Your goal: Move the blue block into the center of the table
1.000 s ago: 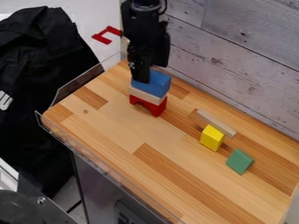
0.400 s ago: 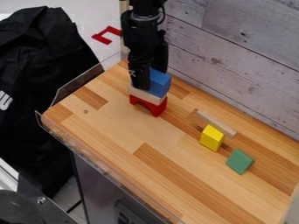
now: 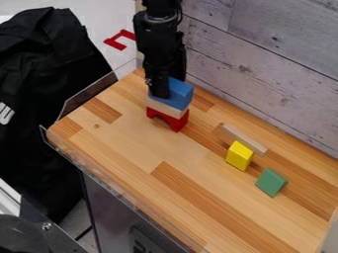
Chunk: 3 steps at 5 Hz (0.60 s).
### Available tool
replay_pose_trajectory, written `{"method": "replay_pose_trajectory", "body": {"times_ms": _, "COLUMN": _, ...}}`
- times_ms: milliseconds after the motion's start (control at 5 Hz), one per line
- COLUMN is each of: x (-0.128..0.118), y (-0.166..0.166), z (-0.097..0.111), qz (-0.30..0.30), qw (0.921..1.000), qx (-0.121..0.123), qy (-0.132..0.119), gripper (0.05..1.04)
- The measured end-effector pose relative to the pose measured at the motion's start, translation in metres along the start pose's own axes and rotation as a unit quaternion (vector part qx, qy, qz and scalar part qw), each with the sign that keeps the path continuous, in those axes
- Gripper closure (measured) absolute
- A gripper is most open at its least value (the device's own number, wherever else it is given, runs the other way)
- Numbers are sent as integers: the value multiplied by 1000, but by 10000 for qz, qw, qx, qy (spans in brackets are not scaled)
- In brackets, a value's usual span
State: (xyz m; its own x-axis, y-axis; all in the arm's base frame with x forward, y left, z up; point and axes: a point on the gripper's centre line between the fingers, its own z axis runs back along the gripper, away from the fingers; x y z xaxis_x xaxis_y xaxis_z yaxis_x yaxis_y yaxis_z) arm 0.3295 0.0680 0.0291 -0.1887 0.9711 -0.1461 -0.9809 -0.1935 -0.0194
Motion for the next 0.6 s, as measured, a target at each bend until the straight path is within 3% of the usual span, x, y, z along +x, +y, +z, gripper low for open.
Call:
{"method": "replay_pose_trajectory", "body": {"times_ms": 200, "x": 1, "y": 0, "z": -2, "qz": 7, "qw": 10000, "qx": 23, "qy": 27, "gripper": 526}}
{"method": "replay_pose_trajectory", "body": {"times_ms": 600, "x": -5, "y": 1, "z": 3, "qz": -137, "qw": 9999, "qx": 83, "qy": 29, "gripper": 526}}
